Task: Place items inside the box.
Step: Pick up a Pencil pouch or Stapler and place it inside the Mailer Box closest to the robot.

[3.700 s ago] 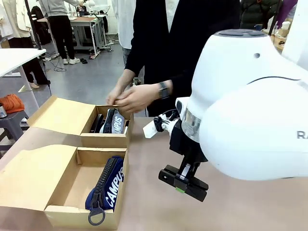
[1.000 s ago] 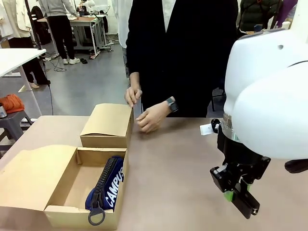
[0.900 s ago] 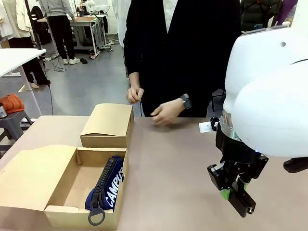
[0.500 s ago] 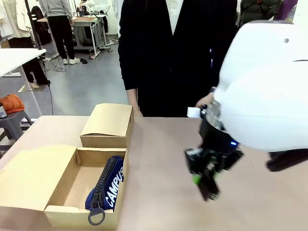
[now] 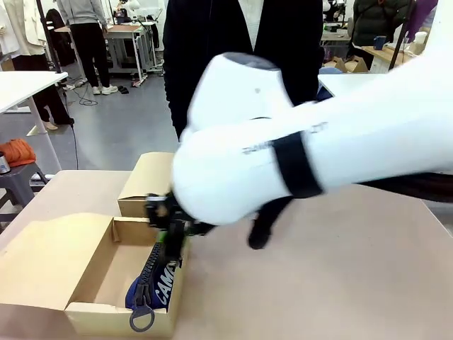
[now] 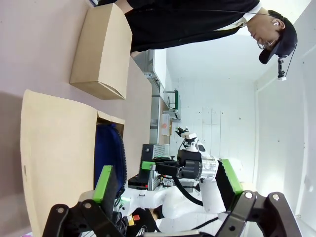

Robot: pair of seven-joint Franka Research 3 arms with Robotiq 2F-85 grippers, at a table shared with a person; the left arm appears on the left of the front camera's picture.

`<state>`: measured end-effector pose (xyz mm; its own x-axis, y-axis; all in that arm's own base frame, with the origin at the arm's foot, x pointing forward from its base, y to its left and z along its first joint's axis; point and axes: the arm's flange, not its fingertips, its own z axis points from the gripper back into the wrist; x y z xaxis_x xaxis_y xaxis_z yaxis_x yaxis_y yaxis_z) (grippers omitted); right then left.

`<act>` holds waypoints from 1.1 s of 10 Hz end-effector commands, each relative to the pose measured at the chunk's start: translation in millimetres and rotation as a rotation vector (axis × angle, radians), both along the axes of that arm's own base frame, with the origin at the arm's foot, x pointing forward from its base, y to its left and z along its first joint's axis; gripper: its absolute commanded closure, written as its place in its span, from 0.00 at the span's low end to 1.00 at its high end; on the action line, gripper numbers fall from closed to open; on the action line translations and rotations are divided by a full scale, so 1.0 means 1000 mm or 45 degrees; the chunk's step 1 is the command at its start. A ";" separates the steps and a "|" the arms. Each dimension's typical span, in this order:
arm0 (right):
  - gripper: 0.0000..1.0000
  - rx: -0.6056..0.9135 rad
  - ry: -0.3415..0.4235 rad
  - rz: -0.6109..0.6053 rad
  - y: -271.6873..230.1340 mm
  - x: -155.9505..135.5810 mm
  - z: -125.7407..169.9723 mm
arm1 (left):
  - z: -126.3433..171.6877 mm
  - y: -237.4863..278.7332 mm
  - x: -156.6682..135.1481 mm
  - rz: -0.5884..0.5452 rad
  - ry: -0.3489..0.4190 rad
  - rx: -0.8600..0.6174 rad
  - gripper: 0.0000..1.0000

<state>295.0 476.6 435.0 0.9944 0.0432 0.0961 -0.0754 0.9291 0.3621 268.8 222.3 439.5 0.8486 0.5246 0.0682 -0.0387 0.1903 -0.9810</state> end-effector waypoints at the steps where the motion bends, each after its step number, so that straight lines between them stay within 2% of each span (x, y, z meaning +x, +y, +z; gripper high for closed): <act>1: 0.58 -0.010 -0.051 0.172 0.084 0.008 -0.005 | 0.001 0.001 -0.002 -0.007 -0.026 -0.005 0.00; 2: 0.58 0.016 -0.003 0.259 0.111 0.005 -0.012 | 0.001 0.001 -0.002 -0.007 -0.026 -0.005 0.00; 3: 0.58 0.012 -0.011 0.101 0.040 0.001 -0.009 | 0.001 0.001 -0.002 -0.007 -0.026 -0.005 0.00; 5: 0.58 0.012 -0.011 0.101 0.040 0.001 -0.009 | 0.001 0.001 -0.002 -0.007 -0.026 -0.005 0.00; 6: 0.58 0.019 0.004 0.155 0.068 0.002 -0.020 | 0.001 0.001 -0.002 -0.007 -0.026 -0.005 0.00; 7: 0.58 -0.016 -0.098 0.018 0.077 0.001 -0.025 | 0.001 0.001 -0.002 -0.007 -0.026 -0.005 0.00; 8: 0.58 0.026 -0.117 -0.068 0.087 0.005 -0.030 | 0.001 0.001 -0.002 -0.007 -0.026 -0.005 0.00; 9: 0.58 0.044 -0.080 -0.148 0.092 0.009 -0.034 | 0.001 0.001 -0.002 -0.007 -0.026 -0.005 0.00; 11: 0.58 0.019 -0.077 -0.255 0.091 0.012 -0.044 | 0.001 0.001 -0.002 -0.007 -0.026 -0.005 0.00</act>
